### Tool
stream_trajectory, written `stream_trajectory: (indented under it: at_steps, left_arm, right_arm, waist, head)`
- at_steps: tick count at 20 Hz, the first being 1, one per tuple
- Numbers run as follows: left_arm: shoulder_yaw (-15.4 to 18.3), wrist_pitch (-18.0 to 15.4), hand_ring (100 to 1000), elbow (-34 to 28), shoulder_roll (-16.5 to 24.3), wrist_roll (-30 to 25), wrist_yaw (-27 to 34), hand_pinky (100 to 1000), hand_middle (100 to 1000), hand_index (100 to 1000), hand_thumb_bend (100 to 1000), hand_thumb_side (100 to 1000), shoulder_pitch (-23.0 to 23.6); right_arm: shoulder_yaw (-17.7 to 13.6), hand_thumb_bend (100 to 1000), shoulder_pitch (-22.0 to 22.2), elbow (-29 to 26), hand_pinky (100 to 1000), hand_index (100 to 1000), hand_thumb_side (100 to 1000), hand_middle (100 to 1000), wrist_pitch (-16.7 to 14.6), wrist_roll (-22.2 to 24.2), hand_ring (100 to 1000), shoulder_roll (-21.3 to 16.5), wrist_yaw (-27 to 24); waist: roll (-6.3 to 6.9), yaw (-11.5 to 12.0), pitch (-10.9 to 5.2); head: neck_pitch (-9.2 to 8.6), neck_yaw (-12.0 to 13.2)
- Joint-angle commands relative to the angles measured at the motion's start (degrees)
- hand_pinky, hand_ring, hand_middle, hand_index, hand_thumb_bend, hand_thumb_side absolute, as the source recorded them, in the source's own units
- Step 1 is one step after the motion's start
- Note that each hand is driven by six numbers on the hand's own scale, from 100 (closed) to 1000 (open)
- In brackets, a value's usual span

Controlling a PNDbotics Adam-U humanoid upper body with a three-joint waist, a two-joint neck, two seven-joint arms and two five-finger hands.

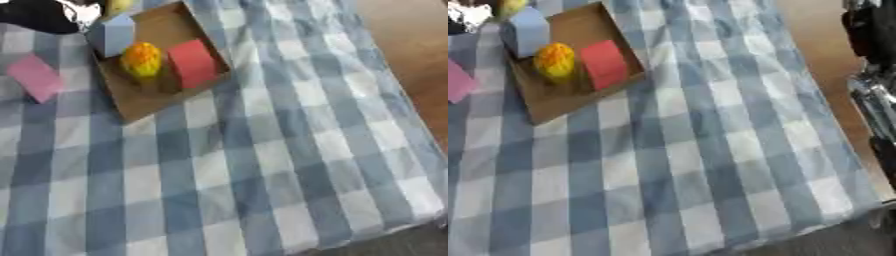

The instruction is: Pick up objects on the table and place them in the box.

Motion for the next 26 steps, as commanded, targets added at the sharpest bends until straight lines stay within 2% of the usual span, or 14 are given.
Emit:
stream_trajectory:
  at_steps: [1,11,16,19,20,23,24,26]
  left_arm:
    - [-0.38,-0.52,619,1.08,-0.38,-0.96,1.37,746,579,670,100,253,-1.12]
    - [-2.85,0.15,631,5.7,-3.47,-5.2,6.41,767,597,690,100,303,-0.46]
    - [-3.69,-0.51,668,8.99,-4.36,-7.09,3.74,785,641,753,176,314,0.4]
    - [-3.55,-1.39,743,11.7,-5.05,-7.4,1.62,831,732,831,277,352,1.03]
    - [-3.49,-1.64,789,12.34,-5.14,-7.8,0.83,861,785,881,348,380,1.13]
    - [-3.17,-2.48,869,12.78,-5.06,-9.41,-2.23,914,878,945,513,418,1.13]
    - [-3.11,-2.69,884,12.59,-4.98,-10.07,-3.22,919,892,958,600,435,1.16]
    - [-3.0,-2.97,890,12.06,-4.8,-11.53,-4.98,919,901,974,701,438,1.22]
  right_arm:
    - [-0.41,100,-0.57,-0.83,732,754,526,689,0.15,-0.09,716,-0.76,-0.48]
    - [-0.51,100,-0.94,-0.83,733,754,527,689,0.28,0.13,717,-0.43,-1.32]
    - [-0.62,100,-0.95,-0.83,733,754,528,689,0.43,0.2,718,0.08,-1.67]
    - [-0.81,100,-0.88,-0.83,733,754,528,690,0.43,0.13,718,0.25,-1.85]
    - [-0.86,100,-0.88,-0.83,733,753,528,690,0.42,0.11,718,0.23,-1.89]
    - [-0.92,100,-0.84,-0.83,733,753,528,690,0.34,0.1,718,0.08,-1.97]
    - [-0.91,100,-0.78,-0.83,734,753,527,690,0.31,0.13,719,0.04,-1.98]
    - [-0.91,100,-0.65,-0.83,734,753,527,690,0.29,0.14,719,0.03,-2.03]
  waist:
    - [-0.29,-0.12,-1.25]
    - [-0.45,-0.55,-1.53]
    - [-0.48,-0.84,-1.72]
    - [-0.64,-0.99,-1.84]
    - [-0.69,-0.98,-1.89]
    - [-0.8,-0.78,-2.09]
    - [-0.84,-0.7,-2.17]
    - [-0.9,-0.54,-2.37]
  head:
    - [-0.6,0.11]
    - [0.18,-0.24]
    - [0.41,-0.18]
    - [0.53,-0.11]
    - [0.59,-0.1]
    - [0.88,-0.12]
    - [0.99,-0.12]
    - [1.19,-0.14]
